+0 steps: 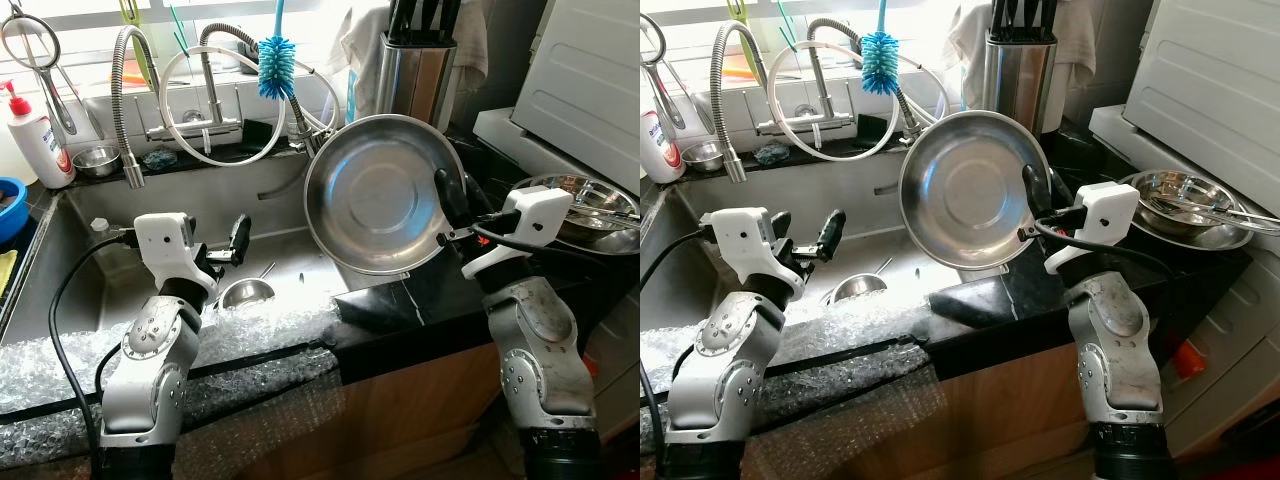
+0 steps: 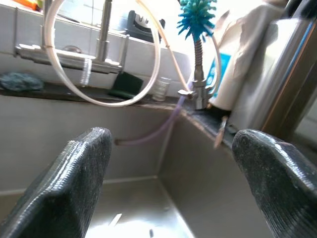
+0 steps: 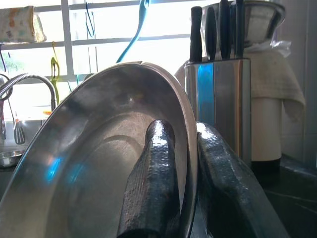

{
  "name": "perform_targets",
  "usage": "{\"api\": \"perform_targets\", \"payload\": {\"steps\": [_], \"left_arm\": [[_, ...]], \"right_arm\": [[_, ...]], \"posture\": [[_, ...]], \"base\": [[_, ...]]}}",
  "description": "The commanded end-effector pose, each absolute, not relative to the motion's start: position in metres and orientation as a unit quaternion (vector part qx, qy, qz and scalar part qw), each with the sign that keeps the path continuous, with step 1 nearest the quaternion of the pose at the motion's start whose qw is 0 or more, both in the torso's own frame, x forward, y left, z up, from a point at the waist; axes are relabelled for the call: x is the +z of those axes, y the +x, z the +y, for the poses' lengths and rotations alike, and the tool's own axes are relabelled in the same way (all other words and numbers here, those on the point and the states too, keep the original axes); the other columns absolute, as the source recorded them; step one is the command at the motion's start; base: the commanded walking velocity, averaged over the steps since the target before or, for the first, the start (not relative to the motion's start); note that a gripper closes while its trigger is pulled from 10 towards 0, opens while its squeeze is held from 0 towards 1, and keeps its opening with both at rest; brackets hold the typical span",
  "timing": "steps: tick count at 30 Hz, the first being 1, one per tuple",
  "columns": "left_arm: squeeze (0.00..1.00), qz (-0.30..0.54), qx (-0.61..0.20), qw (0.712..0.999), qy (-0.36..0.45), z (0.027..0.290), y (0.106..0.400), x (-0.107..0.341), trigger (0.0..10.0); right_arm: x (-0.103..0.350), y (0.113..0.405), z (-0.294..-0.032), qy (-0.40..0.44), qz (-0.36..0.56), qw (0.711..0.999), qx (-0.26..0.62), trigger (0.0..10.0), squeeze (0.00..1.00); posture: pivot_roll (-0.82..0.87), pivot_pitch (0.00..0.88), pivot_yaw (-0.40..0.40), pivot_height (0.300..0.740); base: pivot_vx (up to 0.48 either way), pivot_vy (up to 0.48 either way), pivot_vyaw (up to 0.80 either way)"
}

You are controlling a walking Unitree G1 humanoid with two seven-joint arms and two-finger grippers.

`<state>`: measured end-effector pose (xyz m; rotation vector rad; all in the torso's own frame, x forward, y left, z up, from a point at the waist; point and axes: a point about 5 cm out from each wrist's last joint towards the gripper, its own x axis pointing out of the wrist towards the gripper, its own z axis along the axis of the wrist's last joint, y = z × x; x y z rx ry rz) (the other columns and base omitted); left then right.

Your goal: Kitchen organization

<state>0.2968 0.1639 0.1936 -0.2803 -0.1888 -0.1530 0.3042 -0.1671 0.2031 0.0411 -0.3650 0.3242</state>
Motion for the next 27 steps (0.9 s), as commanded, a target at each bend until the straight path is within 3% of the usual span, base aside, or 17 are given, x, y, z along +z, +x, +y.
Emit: {"api": "perform_targets", "payload": {"steps": [1, 2, 4, 5, 6, 7, 11, 14, 27], "left_arm": [[0.85, -0.098, -0.103, 0.976, -0.164, 0.158, 0.298, 0.202, 10.0], [0.97, -0.101, -0.119, 0.973, -0.171, 0.153, 0.298, 0.205, 10.0], [1.0, -0.102, -0.138, 0.971, -0.169, 0.148, 0.297, 0.208, 10.0], [0.85, -0.104, -0.147, 0.97, -0.166, 0.145, 0.297, 0.208, 10.0], [0.85, -0.104, -0.152, 0.969, -0.165, 0.144, 0.296, 0.209, 10.0], [0.0, -0.104, -0.164, 0.968, -0.159, 0.14, 0.295, 0.209, 10.0], [0.0, -0.102, -0.198, 0.964, -0.143, 0.13, 0.291, 0.211, 10.0], [0.0, -0.099, -0.216, 0.963, -0.129, 0.123, 0.29, 0.212, 10.0], [0.0, -0.095, -0.215, 0.967, -0.1, 0.125, 0.289, 0.212, 10.0]], "right_arm": [[0.203, 0.305, -0.166, 0.018, -0.187, 0.969, 0.161, 10.0, 0.0], [0.202, 0.306, -0.166, 0.019, -0.187, 0.969, 0.16, 10.0, 0.0], [0.2, 0.307, -0.166, 0.025, -0.185, 0.969, 0.162, 10.0, 0.0], [0.199, 0.307, -0.165, 0.028, -0.183, 0.969, 0.164, 10.0, 0.0], [0.199, 0.307, -0.165, 0.03, -0.182, 0.969, 0.166, 10.0, 0.0], [0.198, 0.307, -0.164, 0.034, -0.18, 0.968, 0.171, 10.0, 0.0], [0.196, 0.306, -0.161, 0.057, -0.178, 0.964, 0.19, 10.0, 0.0], [0.2, 0.305, -0.158, 0.121, -0.181, 0.951, 0.219, 10.0, 0.0], [0.204, 0.306, -0.156, 0.126, -0.185, 0.948, 0.229, 10.0, 0.0]], "posture": [[-0.2, 0.0, 0.011, 0.74], [-0.2, 0.0, 0.011, 0.74], [-0.2, 0.0, 0.011, 0.74], [-0.2, 0.0, 0.011, 0.74], [-0.2, 0.0, 0.011, 0.74], [-0.19, 0.0, 0.011, 0.74], [-0.19, 0.0, 0.011, 0.74], [-0.19, 0.0, 0.01, 0.74], [-0.18, 0.0, 0.007, 0.74]], "base": [[0.0, 0.0, 0.0], [0.0, 0.0, 0.0], [0.0, 0.0, 0.0], [0.0, 0.0, 0.0], [0.0, 0.0, 0.0], [0.0, 0.0, 0.0], [0.0, 0.0, 0.0], [0.0, 0.0, 0.0], [0.0, 0.0, 0.0]]}}
